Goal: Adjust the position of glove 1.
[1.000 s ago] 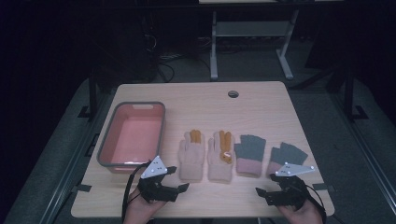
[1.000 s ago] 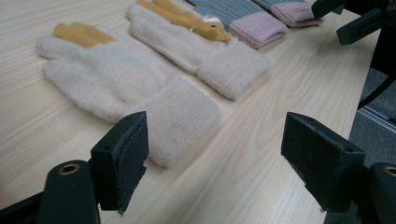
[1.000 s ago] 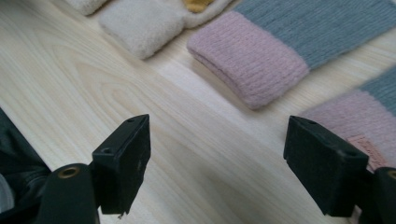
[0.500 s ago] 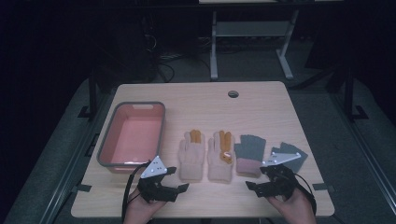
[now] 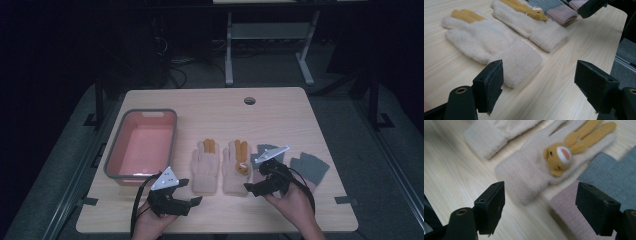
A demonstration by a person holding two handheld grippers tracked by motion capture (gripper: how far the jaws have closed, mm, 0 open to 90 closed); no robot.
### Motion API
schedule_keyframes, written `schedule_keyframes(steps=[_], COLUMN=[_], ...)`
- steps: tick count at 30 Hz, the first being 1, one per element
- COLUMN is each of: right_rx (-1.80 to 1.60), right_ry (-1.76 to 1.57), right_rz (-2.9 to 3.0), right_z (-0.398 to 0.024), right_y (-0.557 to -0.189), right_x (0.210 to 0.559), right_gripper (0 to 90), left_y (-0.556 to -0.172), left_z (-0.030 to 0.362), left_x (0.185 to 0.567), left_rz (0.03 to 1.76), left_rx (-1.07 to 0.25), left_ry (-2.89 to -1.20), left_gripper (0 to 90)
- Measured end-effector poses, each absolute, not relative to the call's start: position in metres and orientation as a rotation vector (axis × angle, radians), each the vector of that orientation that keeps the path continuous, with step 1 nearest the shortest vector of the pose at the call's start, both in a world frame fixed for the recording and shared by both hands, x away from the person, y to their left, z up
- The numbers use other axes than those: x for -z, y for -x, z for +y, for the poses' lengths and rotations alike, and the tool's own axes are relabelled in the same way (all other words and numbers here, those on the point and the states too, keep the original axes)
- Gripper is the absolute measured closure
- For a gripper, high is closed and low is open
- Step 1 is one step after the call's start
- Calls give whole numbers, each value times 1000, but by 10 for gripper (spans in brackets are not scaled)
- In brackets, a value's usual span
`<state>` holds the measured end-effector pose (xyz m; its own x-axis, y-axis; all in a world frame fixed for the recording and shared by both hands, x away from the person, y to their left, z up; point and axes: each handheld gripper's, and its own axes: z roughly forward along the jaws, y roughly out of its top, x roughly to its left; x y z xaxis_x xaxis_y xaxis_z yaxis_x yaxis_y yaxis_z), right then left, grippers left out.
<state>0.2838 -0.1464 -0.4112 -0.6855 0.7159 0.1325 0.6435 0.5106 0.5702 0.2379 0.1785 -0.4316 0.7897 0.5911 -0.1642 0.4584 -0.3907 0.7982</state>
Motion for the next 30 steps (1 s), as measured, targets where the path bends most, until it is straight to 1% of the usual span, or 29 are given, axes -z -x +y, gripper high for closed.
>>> schedule_keyframes(steps=[6, 25, 30], right_rx=[-885, -818, -782], right_ry=[-1163, -1161, -1178], right_rz=[2655, 2710, 2718], right_z=[-136, -113, -109], right_y=[-294, -322, -332], right_x=[410, 412, 418], right_gripper=[248, 258, 264], left_y=[-238, -239, -239], left_z=[177, 177, 178], left_x=[432, 433, 433], left_rz=[778, 784, 786], left_rx=[-171, -169, -155], left_ry=[-2054, -2050, -2040], left_gripper=[233, 232, 232])
